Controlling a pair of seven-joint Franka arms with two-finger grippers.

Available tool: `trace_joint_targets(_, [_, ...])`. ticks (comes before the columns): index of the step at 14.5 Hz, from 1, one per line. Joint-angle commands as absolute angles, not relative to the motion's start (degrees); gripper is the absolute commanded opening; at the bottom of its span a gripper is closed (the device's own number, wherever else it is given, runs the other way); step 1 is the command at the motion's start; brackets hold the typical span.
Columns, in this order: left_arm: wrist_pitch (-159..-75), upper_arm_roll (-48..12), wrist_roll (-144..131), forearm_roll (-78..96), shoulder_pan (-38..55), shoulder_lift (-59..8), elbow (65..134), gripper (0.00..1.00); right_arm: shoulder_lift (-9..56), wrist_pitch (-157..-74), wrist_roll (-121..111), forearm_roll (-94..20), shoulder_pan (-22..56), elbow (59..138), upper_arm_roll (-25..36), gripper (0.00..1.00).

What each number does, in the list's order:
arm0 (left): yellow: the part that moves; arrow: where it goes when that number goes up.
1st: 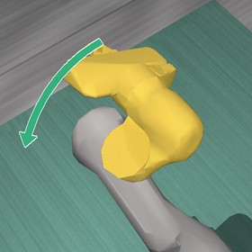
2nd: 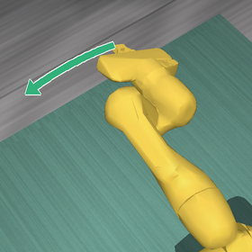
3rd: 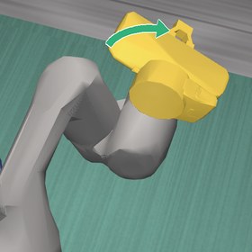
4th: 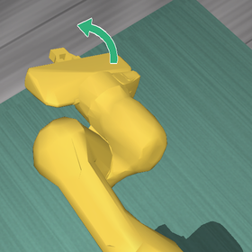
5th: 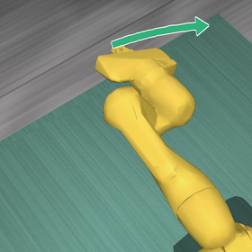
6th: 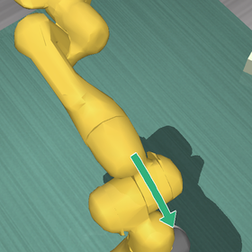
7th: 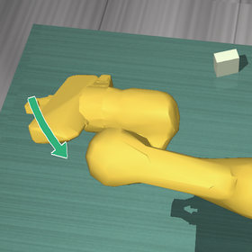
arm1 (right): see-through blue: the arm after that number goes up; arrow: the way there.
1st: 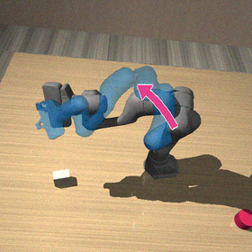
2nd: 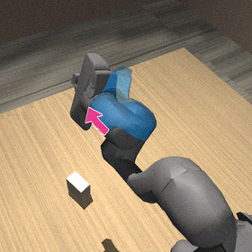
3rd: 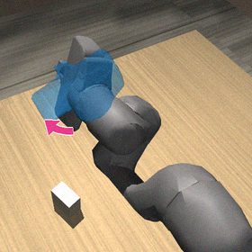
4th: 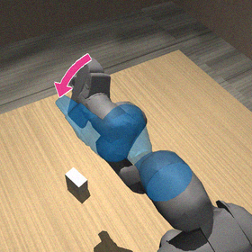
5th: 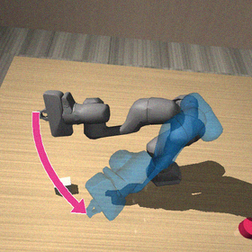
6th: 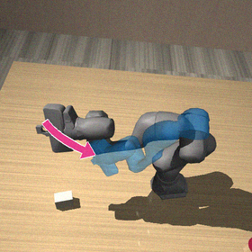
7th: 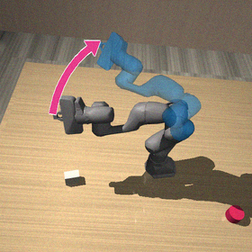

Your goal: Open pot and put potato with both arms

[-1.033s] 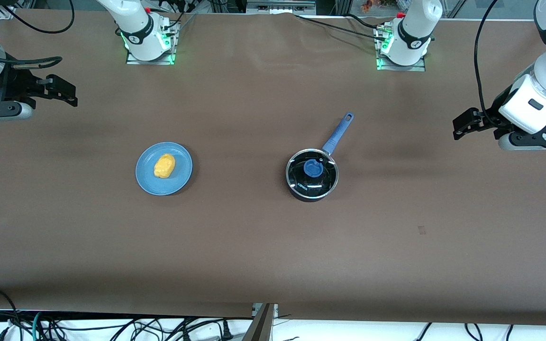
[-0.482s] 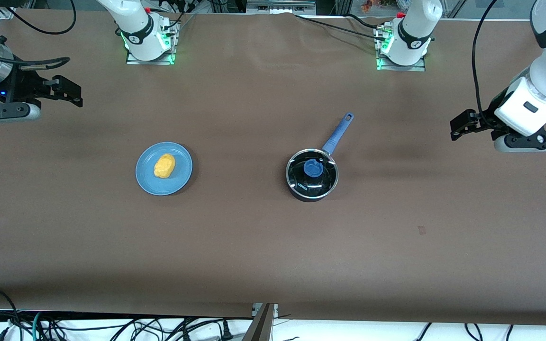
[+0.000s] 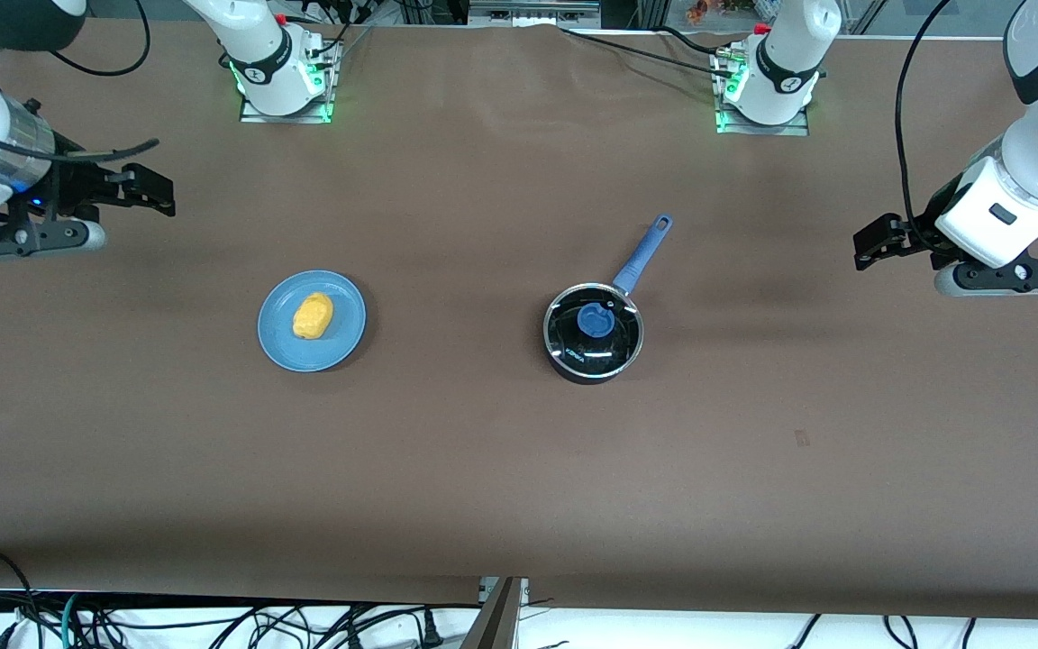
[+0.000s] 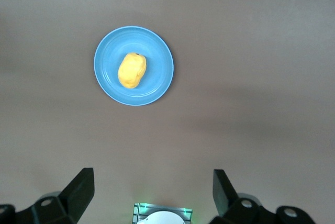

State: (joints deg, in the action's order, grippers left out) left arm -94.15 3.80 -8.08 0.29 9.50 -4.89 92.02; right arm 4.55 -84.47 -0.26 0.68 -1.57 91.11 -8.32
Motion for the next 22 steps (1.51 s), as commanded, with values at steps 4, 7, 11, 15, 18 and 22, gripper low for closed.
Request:
trace_joint_targets(4, [-92.7, 3.7, -6.9, -0.2, 9.4, -4.9, 91.4, 1.00, 6.2, -83.7, -1.1, 1.1, -1.0, 90.2, -8.3, 1.00])
trace_joint_targets(7, [-92.6, 3.7, -6.5, -0.2, 9.4, -4.9, 91.2, 1.00, 6.7, -83.8, -1.0, 1.1, -1.0, 90.2, -8.3, 1.00])
trace_joint_targets(11, [-92.6, 3.6, -6.2, -0.1, 9.3, -4.9, 90.9, 1.00, 7.0, -83.8, -0.3, 1.0, -0.7, 90.2, -8.4, 1.00])
trace_joint_targets(15, [-92.7, 3.5, -6.5, -0.1, 9.8, -4.9, 91.2, 1.00, 8.3, -84.8, 0.4, 0.9, 0.3, 90.5, -8.3, 1.00])
trace_joint_targets(18, [-93.1, 2.5, -7.2, -0.1, 10.3, -5.1, 91.4, 1.00, 11.3, -87.5, 3.8, 0.8, 2.4, 90.6, -8.3, 1.00])
trace_joint_targets(22, [-95.9, -1.6, -15.4, -0.1, 10.3, -6.0, 92.6, 1.00, 13.1, -89.9, 7.4, 0.9, 3.8, 90.6, -8.3, 1.00])
